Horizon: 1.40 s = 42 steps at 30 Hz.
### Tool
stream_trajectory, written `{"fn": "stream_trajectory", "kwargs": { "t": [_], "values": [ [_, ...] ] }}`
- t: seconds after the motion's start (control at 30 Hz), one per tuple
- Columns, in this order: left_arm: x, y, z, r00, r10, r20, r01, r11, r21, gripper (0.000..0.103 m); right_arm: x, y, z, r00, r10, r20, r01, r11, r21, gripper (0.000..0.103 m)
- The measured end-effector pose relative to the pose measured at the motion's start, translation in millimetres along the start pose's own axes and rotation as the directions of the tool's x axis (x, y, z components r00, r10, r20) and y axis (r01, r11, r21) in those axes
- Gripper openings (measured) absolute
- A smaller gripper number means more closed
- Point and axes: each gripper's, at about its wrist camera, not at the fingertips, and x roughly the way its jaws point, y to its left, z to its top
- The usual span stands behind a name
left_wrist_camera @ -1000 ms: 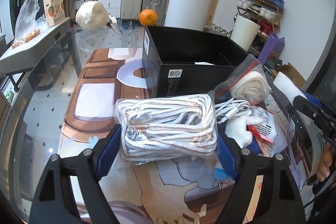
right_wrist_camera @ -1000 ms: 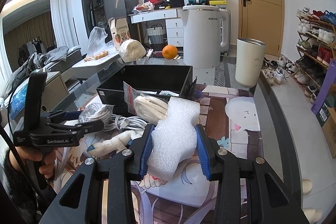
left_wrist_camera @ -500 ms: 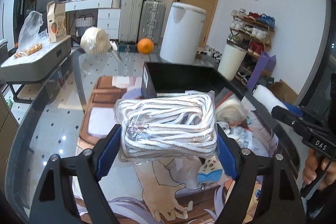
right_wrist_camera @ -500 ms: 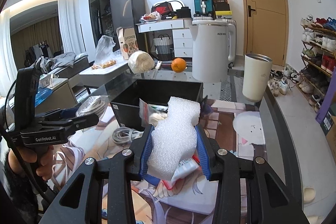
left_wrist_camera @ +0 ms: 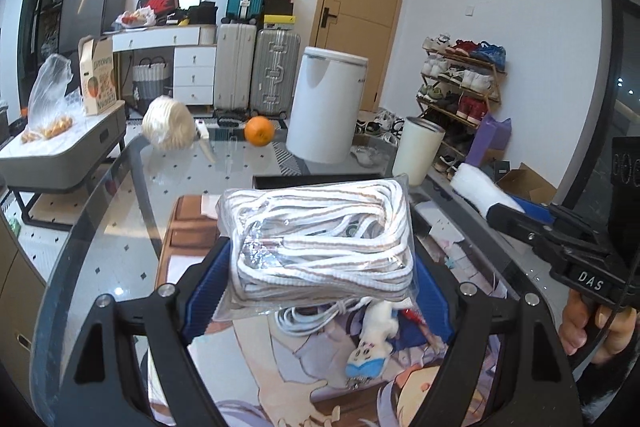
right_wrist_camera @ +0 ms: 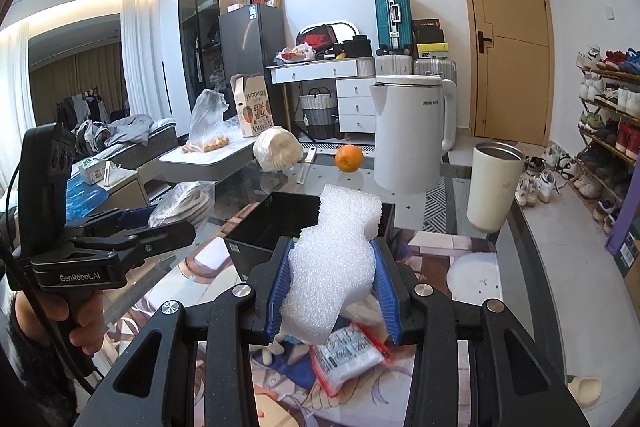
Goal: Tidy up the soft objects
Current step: 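Carry the foam and the bagged rope over the black box with both tools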
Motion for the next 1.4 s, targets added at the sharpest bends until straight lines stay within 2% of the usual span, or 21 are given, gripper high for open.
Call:
{"fn": "stream_trajectory", "kwargs": {
  "t": [0.3,0.63,0.77,1.4],
  "values": [
    [6.4,-5.3,21.7,1.000,-0.008,0.020,0.008,1.000,0.021,0.083,16.8,-5.5,17.2,1.000,0.012,-0.006,-0.012,1.000,0.005,0.039],
    [31.1,2.5,30.5,1.000,-0.023,0.020,0.023,1.000,-0.014,0.083,51.9,-15.8,22.4,0.998,0.044,-0.036,-0.044,0.999,0.010,0.039],
    [42.7,-0.5,33.0,1.000,-0.026,0.017,0.026,1.000,0.002,0.083,65.2,-16.9,24.6,0.998,0.048,-0.051,-0.048,0.999,-0.007,0.039],
    [101.4,3.3,34.0,0.997,0.000,-0.079,0.002,0.999,0.032,0.083,129.5,-31.4,26.8,0.987,0.087,-0.136,-0.096,0.994,-0.056,0.039]
  ]
}}
